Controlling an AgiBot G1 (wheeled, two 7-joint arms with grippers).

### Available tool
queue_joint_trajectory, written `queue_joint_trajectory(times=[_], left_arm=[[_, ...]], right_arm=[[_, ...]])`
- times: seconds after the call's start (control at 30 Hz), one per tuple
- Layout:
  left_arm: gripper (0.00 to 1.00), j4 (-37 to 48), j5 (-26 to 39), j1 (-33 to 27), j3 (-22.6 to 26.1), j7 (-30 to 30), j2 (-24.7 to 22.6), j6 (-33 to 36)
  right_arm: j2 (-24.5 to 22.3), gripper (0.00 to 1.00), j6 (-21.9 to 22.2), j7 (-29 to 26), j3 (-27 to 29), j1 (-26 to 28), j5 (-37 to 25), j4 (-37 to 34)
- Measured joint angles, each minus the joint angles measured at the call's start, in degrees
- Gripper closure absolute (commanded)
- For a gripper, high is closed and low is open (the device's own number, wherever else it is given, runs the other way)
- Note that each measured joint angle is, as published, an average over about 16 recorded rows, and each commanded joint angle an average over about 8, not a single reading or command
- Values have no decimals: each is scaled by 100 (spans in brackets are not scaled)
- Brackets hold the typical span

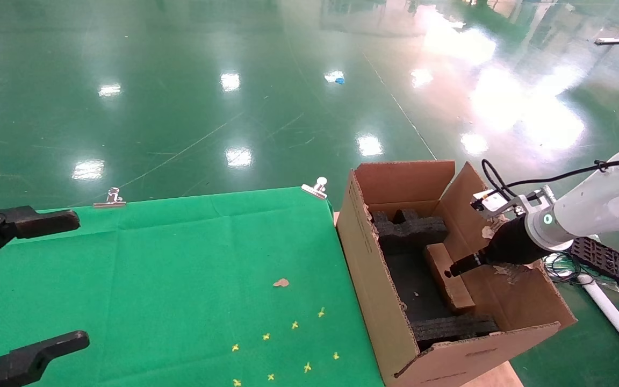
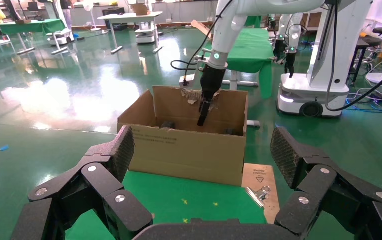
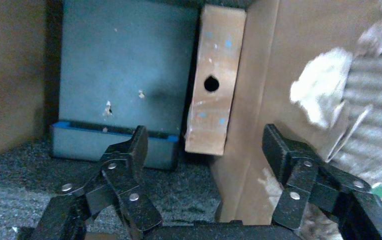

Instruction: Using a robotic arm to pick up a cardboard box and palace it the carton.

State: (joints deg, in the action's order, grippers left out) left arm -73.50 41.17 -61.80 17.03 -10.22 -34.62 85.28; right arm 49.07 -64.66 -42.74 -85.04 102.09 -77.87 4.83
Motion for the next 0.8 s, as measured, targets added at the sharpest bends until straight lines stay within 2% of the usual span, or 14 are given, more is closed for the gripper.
queue_joint_trajectory(times=[0.17, 0.53, 0.8], left_arm=[[0, 0, -1, 0, 1, 1, 1, -1], [0, 0, -3, -1, 5, 2, 2, -2], [0, 0, -5, -1, 7, 4, 3, -4]], right_arm=[[-54, 0, -133, 204, 49, 388, 48, 93], [-318, 0, -463, 735, 214, 1634, 182, 535], [-564, 0, -593, 1044, 402, 2111, 404, 921]])
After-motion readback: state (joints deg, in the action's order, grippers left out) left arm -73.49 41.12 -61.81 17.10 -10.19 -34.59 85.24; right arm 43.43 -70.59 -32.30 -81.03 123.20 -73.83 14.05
